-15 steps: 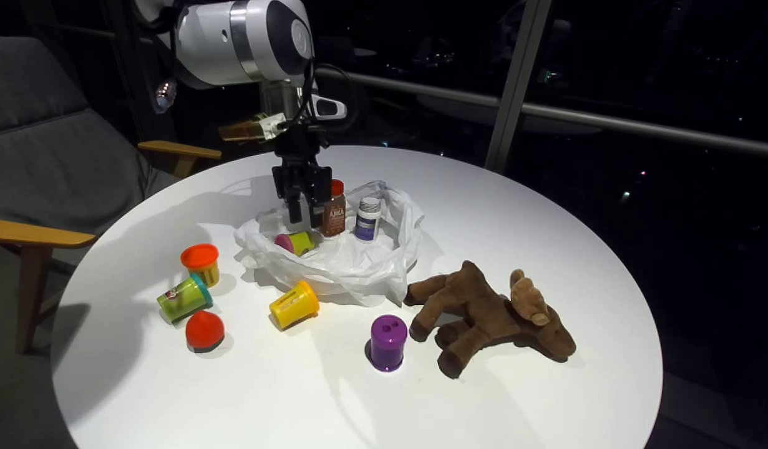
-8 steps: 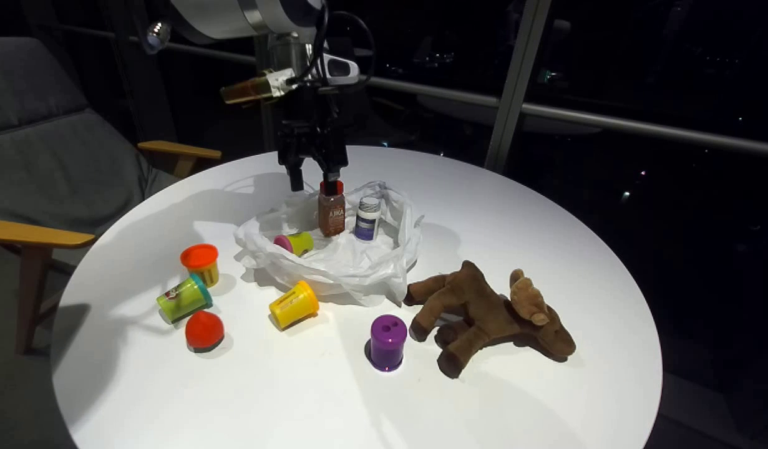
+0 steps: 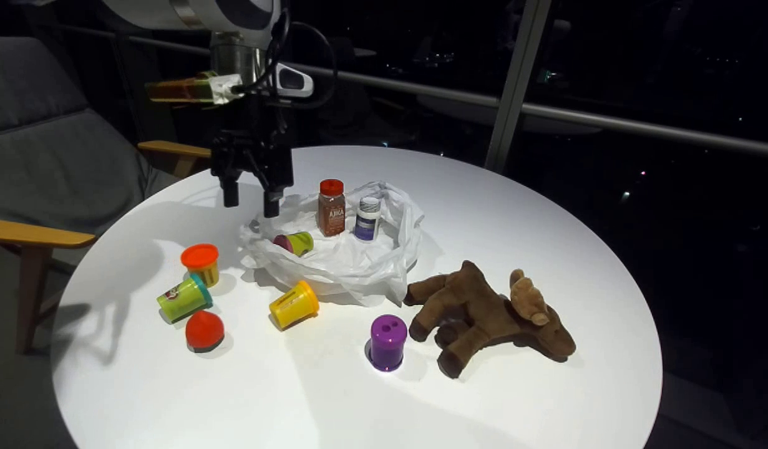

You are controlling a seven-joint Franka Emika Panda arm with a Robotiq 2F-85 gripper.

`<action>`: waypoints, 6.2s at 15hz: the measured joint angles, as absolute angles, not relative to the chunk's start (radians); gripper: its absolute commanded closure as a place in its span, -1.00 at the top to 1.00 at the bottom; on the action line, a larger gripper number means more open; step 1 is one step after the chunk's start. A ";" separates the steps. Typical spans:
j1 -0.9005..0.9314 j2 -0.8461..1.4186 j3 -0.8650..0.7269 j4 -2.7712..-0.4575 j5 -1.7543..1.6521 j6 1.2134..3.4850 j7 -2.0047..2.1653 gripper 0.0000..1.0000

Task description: Put all the objects in the white plastic bag

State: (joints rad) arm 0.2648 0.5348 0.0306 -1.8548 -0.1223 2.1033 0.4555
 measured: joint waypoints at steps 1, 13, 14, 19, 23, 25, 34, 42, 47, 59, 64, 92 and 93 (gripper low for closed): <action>0.265 0.523 0.044 -1.889 -0.102 2.130 0.448 1.00; 0.266 0.506 0.135 -2.077 -0.023 2.264 0.352 1.00; 0.266 0.506 0.135 -2.077 -0.023 2.266 0.349 1.00; 0.272 0.511 0.135 -2.076 -0.023 2.271 0.342 1.00; 0.287 0.524 0.135 -2.074 -0.024 2.286 0.342 1.00; 0.295 0.530 0.134 -2.072 -0.028 2.298 0.343 1.00; 0.336 0.563 0.088 -2.034 -0.099 2.348 0.366 1.00; 0.353 0.612 0.058 -1.985 -0.125 2.348 0.389 -0.20; 0.357 0.607 0.036 -1.974 -0.134 2.362 0.421 -0.45; 0.291 0.487 -0.046 -1.792 -0.214 2.123 0.458 -0.45; 0.259 0.647 -0.051 -1.650 -0.211 2.121 0.486 -0.45; 0.141 0.435 -0.006 -1.909 -0.044 2.089 0.357 1.00; 0.142 0.411 0.012 -1.963 -0.037 2.098 0.345 1.00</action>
